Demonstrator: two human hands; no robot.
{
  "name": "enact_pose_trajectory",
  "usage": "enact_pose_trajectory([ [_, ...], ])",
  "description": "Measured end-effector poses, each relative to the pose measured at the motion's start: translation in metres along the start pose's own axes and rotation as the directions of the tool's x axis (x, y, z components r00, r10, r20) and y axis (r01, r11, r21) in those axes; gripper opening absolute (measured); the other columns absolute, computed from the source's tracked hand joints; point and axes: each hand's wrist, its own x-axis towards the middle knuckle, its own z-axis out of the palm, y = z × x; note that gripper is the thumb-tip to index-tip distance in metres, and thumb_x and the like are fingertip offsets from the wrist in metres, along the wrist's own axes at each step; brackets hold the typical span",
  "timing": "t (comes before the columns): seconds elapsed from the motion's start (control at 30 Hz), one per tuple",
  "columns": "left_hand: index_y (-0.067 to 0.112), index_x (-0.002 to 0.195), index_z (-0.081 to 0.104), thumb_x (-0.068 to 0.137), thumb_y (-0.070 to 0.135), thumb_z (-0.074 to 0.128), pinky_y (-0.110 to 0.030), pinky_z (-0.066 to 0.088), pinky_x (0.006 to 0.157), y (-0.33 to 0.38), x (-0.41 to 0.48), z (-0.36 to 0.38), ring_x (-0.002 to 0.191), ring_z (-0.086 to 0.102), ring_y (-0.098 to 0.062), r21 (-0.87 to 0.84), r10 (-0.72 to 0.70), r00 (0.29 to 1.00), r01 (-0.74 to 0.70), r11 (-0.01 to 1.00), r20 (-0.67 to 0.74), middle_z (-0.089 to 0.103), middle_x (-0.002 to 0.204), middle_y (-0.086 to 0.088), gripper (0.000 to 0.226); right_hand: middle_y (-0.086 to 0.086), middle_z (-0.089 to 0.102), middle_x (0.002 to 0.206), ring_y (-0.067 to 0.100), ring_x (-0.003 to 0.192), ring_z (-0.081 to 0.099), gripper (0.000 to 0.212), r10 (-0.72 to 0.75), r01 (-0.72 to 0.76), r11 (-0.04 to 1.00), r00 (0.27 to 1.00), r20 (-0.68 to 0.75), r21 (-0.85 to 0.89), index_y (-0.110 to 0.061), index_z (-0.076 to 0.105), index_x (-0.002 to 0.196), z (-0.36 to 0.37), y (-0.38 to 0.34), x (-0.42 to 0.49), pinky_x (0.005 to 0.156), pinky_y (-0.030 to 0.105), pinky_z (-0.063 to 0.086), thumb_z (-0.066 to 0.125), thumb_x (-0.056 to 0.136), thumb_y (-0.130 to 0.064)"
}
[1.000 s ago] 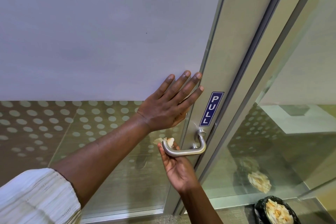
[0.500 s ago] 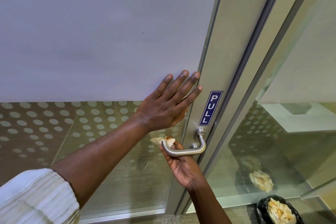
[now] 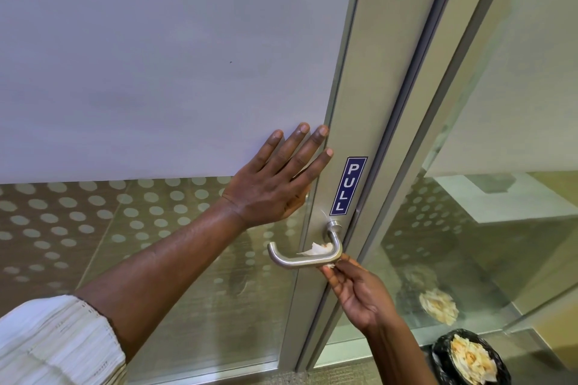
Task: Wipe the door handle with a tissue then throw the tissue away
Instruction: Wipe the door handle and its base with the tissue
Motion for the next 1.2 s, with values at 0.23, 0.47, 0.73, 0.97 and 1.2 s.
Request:
enact_pose_trajectory([
  [0.23, 0.012, 0.164, 0.038, 0.103, 0.034, 0.055, -0.052, 0.011, 0.129, -0.002, -0.003, 0.003, 0.158, 0.023, -0.037, -0.016, 0.001, 1.0, -0.001, 1.0, 0.011, 0.017, 0.172, -0.018, 0.066, 0.02, 0.075, 0.095, 0.023, 0.073, 0.076, 0.018, -0.151, 0.153, 0.988, 0.98, -0.132, 0.006, 0.006, 0.065, 0.11, 0.016, -0.008, 0.005, 0.059, 0.024, 0.06, 0.056, 0.095, 0.003],
  [0.47, 0.012, 0.166, 0.031, 0.103, 0.035, 0.053, -0.052, 0.008, 0.132, -0.003, -0.007, 0.008, 0.162, 0.012, -0.037, -0.019, 0.003, 1.0, -0.003, 1.0, 0.007, 0.02, 0.174, -0.018, 0.071, 0.018, 0.075, 0.096, 0.023, 0.075, 0.074, 0.025, -0.202, 0.196, 0.979, 0.962, -0.185, -0.048, 0.01, 0.063, 0.117, 0.029, -0.002, 0.002, 0.067, 0.026, 0.062, 0.057, 0.094, 0.004],
  [0.73, 0.013, 0.167, 0.028, 0.104, 0.037, 0.052, -0.051, 0.004, 0.133, -0.004, -0.005, 0.006, 0.163, 0.011, -0.036, -0.07, 0.021, 0.999, -0.018, 0.997, 0.036, 0.018, 0.174, -0.018, 0.072, 0.025, 0.069, 0.104, 0.031, 0.087, 0.071, 0.013, -0.176, 0.171, 0.984, 0.977, -0.123, -0.056, 0.009, 0.062, 0.105, 0.017, 0.01, -0.025, 0.077, 0.034, 0.063, 0.056, 0.094, 0.008],
  [0.97, 0.012, 0.165, 0.035, 0.101, 0.045, 0.053, -0.052, 0.0, 0.132, 0.024, -0.006, -0.003, 0.163, 0.009, -0.036, -0.215, -0.089, 0.988, 0.115, 0.97, 0.127, 0.019, 0.174, -0.02, 0.074, 0.017, 0.071, 0.089, 0.02, 0.068, 0.07, 0.011, -0.223, 0.203, 0.967, 0.967, -0.127, -0.151, -0.002, 0.06, 0.103, -0.003, -0.012, -0.045, 0.068, 0.031, 0.063, 0.054, 0.096, 0.004],
  [1.2, 0.011, 0.163, 0.034, 0.099, 0.047, 0.051, -0.057, 0.008, 0.13, 0.107, -0.002, -0.012, 0.16, 0.017, -0.038, -0.355, -0.09, 0.966, 0.175, 0.918, 0.243, 0.02, 0.173, -0.023, 0.075, 0.013, 0.074, 0.089, 0.03, 0.08, 0.07, 0.008, -0.257, 0.208, 0.941, 0.952, -0.164, -0.266, -0.011, 0.06, 0.094, -0.032, -0.047, -0.063, 0.08, 0.043, 0.059, 0.059, 0.096, -0.003],
])
